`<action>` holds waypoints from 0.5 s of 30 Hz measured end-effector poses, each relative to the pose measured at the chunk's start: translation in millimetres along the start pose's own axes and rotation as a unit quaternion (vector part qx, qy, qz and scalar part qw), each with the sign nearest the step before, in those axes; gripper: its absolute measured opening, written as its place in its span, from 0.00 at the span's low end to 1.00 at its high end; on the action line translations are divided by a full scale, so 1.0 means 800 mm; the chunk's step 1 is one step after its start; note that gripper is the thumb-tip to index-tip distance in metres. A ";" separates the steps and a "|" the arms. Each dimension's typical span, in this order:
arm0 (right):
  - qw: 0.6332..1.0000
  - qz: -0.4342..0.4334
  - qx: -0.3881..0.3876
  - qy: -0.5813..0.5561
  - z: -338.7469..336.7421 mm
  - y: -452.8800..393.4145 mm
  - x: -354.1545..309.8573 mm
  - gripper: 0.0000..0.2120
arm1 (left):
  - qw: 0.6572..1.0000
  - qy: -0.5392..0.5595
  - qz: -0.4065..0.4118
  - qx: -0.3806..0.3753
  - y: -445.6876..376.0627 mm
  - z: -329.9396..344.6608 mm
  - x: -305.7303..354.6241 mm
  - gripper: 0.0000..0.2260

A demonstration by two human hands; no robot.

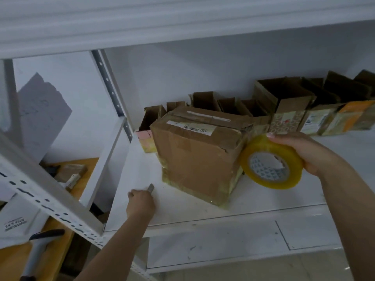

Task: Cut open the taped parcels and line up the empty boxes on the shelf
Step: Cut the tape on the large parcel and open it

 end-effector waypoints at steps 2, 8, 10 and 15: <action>1.000 0.004 0.011 0.001 0.000 0.001 0.003 0.22 | 1.000 -0.009 0.016 0.008 0.000 0.000 0.001 0.25; 1.000 0.004 0.024 0.001 -0.001 0.004 0.009 0.26 | 0.998 -0.040 0.005 0.043 0.016 -0.009 0.003 0.11; 1.000 0.005 0.022 0.002 0.000 0.004 0.010 0.28 | 0.998 -0.045 0.023 0.041 0.025 -0.017 0.003 0.06; 1.000 0.006 0.024 0.003 0.000 0.005 0.012 0.34 | 0.983 0.049 0.174 0.019 0.050 -0.045 0.019 0.06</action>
Point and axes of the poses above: each hand's wrist, its own y-axis away from the middle knuckle, its own z-axis out of the palm, x = y × z, the point moved 1 cm from there along -y, towards the middle knuckle, and after that the axes turned 5 degrees about -z, right-handed, at the moved point
